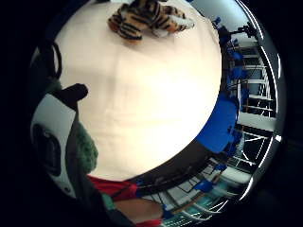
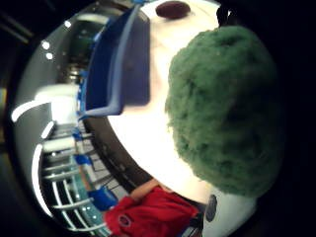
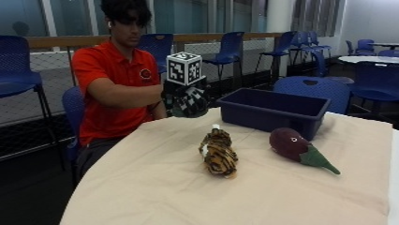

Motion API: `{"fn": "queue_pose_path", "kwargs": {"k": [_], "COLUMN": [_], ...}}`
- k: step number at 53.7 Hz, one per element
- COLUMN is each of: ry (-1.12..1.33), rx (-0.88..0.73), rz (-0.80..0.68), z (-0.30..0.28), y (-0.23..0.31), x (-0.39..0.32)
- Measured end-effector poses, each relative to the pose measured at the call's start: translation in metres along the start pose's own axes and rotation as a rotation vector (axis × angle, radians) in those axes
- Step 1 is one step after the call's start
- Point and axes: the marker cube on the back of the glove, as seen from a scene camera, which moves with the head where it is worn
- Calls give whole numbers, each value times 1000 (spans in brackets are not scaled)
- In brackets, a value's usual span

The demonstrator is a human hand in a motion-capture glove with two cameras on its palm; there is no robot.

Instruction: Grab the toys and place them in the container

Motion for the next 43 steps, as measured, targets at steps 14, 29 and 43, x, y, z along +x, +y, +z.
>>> {"fn": "queue_pose_path", "kwargs": {"k": [14,29,43], "ry": [49,28,43], "rx": [111,165,226], "rz": [-29,-135,-178], "z": [-86,-128,-117], "y": [-34,-117,-178], "x": [-44,-141,-221]}}
